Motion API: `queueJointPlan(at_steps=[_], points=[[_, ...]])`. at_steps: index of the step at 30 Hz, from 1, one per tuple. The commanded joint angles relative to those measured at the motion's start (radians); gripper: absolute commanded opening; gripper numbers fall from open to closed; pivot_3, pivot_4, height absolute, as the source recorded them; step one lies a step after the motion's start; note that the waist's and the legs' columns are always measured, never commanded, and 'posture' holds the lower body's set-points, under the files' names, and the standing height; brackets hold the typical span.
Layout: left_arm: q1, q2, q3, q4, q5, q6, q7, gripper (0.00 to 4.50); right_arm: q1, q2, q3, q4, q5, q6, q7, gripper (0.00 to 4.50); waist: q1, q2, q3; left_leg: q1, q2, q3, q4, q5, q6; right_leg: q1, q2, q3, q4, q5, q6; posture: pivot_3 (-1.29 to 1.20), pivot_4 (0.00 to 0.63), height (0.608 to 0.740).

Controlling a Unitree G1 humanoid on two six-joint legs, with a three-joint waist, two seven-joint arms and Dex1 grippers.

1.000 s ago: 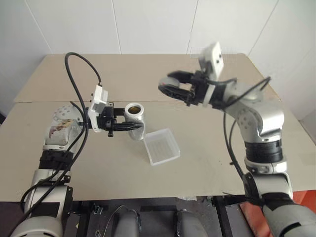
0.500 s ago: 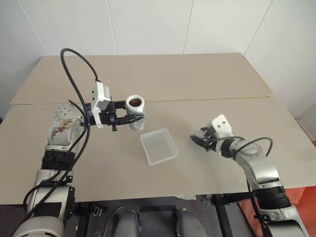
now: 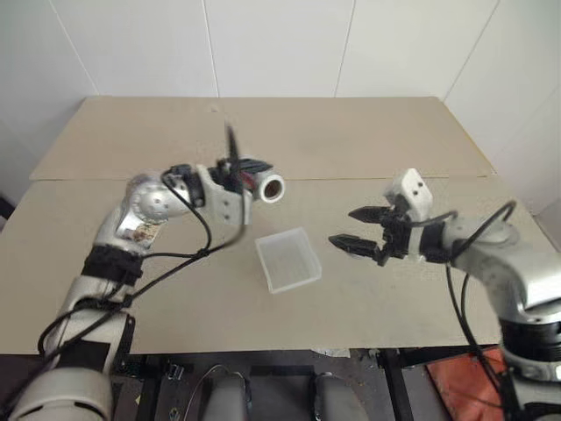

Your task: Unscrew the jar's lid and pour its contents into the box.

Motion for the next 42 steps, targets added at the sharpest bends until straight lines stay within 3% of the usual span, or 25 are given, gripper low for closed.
queueJointPlan(at_steps=[1, 4, 9, 20, 24, 28, 30, 31, 33, 37, 42], points=[[-0.119, 0.048, -0.137, -0.018, 0.486, -0.138, 0.555, 1.95, -0.053, -0.047, 0.018, -0.019, 0.081, 0.066, 0.076, 4.48, 0.005, 0.0, 0.0, 0.0, 0.0, 0.0, 0.0, 0.0, 0.0, 0.0, 0.0, 0.0, 0.0, 0.0, 0.0, 0.0, 0.15, 0.74], [-0.161, 0.067, -0.275, -0.04, 0.737, -0.086, 0.874, 1.95, -0.081, -0.063, 0.056, -0.002, 0.074, 0.054, 0.092, 4.48, 0.006, 0.0, 0.0, 0.0, -0.002, 0.001, 0.0, 0.0, 0.0, 0.0, -0.002, 0.0, -0.001, 0.0, 0.001, 0.0, 0.15, 0.74], [-0.168, 0.086, -0.442, -0.046, 0.961, 0.034, 1.086, 1.95, -0.113, -0.047, 0.044, 0.006, 0.099, 0.05, 0.09, 4.48, 0.005, 0.0, 0.0, -0.002, -0.002, 0.002, 0.0, 0.0, 0.0, -0.002, -0.003, 0.0, 0.002, 0.0, 0.002, 0.0, 0.15, 0.74], [-0.231, 0.072, -0.545, 0.016, 1.028, 0.157, 1.192, 1.95, -0.105, -0.047, -0.014, -0.022, 0.176, 0.048, 0.054, 4.48, 0.008, 0.0, 0.0, -0.002, -0.003, 0.002, 0.0, 0.0, 0.0, -0.002, -0.004, 0.0, 0.002, 0.0, 0.002, 0.0, 0.15, 0.74], [-0.167, 0.052, -0.462, 0.054, 0.774, 0.08, 1.042, 1.95, -0.089, -0.047, 0.0, -0.035, 0.164, 0.018, 0.048, 4.48, 0.005, 0.0, 0.0, -0.002, -0.002, 0.001, 0.0, 0.0, 0.0, -0.002, -0.004, 0.0, 0.003, 0.0, 0.002, 0.0, 0.15, 0.74], [-0.038, -0.004, -0.279, 0.072, 0.176, 0.141, 0.609, 1.95, -0.075, -0.045, -0.005, -0.048, 0.164, 0.001, 0.044, 4.48, 0.0, 0.0, 0.0, -0.002, -0.002, 0.002, 0.0, 0.0, 0.0, -0.003, -0.004, 0.0, 0.003, 0.0, 0.002, 0.0, 0.15, 0.74], [0.009, -0.055, -0.17, 0.011, -0.094, 0.323, 0.387, 1.95, -0.069, -0.043, -0.01, -0.051, 0.166, -0.002, 0.036, 4.48, -0.001, 0.0, 0.0, -0.002, -0.002, 0.002, 0.001, 0.0, 0.0, -0.003, -0.004, 0.0, 0.003, 0.0, 0.002, 0.0, 0.15, 0.74], [0.029, -0.101, -0.101, -0.052, -0.232, 0.495, 0.29, 1.95, -0.066, -0.042, -0.013, -0.054, 0.169, -0.004, 0.033, 4.48, -0.002, 0.0, 0.0, -0.002, -0.002, 0.002, 0.002, 0.0, 0.0, -0.003, -0.004, -0.001, 0.003, 0.0, 0.002, 0.0, 0.15, 0.74], [0.045, -0.198, 0.04, -0.146, -0.461, 0.805, 0.214, 1.95, -0.059, -0.039, -0.013, -0.059, 0.172, -0.006, 0.025, 4.48, 0.003, 0.0, 0.0, -0.003, -0.002, 0.001, 0.003, 0.0, 0.0, -0.002, -0.004, -0.001, 0.003, 0.0, 0.002, 0.0, 0.15, 0.74], [0.119, -0.253, 0.15, -0.336, -0.615, 1.187, 0.155, 1.95, -0.044, -0.025, -0.011, -0.077, 0.183, -0.004, 0.005, 4.48, -0.006, 0.0, 0.0, -0.002, -0.002, -0.001, 0.004, 0.0, 0.001, 0.0, -0.004, -0.002, 0.003, 0.0, 0.003, 0.0, 0.15, 0.74], [0.22, -0.247, 0.16, -0.425, -0.596, 1.263, 0.166, 1.95, -0.044, -0.017, -0.015, -0.083, 0.195, -0.002, -0.005, 4.48, -0.022, 0.0, 0.0, -0.001, -0.002, -0.001, 0.004, 0.0, 0.001, 0.0, -0.003, 0.0, 0.003, 0.0, 0.002, 0.0, 0.15, 0.74]])
